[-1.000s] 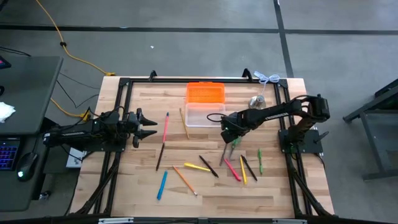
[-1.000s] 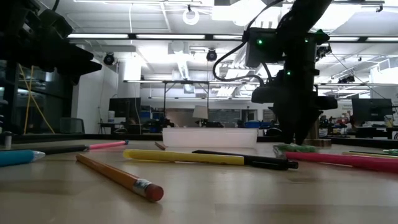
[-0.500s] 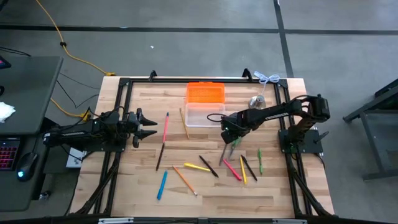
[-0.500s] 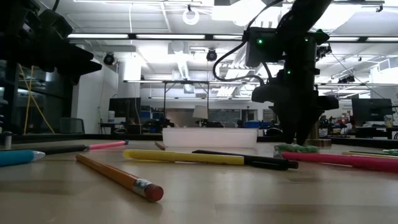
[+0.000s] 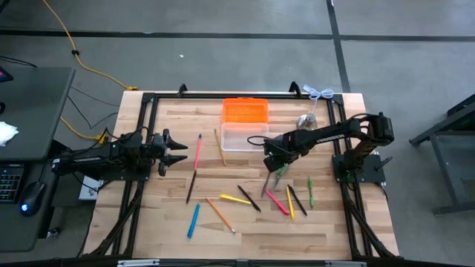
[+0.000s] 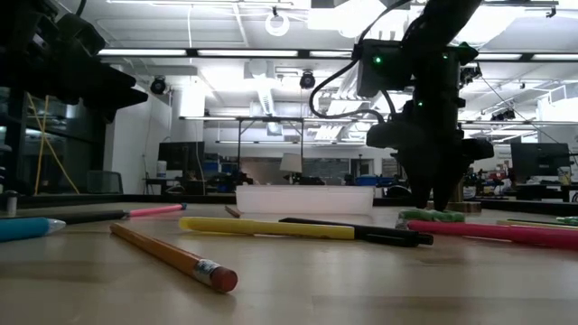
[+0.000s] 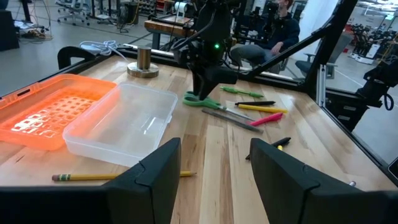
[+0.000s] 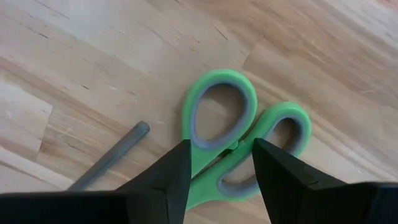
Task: Pick & place school supplies into a supply box
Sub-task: Put the green scissors into the supply box
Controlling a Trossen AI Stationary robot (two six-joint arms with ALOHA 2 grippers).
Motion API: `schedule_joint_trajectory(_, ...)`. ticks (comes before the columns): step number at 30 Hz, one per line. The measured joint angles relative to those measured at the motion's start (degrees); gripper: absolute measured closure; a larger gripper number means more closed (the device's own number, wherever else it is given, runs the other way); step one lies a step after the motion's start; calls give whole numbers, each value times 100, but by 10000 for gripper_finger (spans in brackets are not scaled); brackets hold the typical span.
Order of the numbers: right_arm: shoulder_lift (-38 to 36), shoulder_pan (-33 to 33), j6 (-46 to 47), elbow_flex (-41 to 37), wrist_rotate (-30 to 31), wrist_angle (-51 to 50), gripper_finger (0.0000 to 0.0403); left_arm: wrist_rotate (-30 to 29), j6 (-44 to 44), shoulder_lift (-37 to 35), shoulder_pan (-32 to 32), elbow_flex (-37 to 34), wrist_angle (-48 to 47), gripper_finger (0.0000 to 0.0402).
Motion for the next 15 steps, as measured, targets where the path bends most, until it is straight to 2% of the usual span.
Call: schedule_joint_trajectory(15,-17,1,-15,0,-293,-22,247,-1,1,1,-1,0,-2,179)
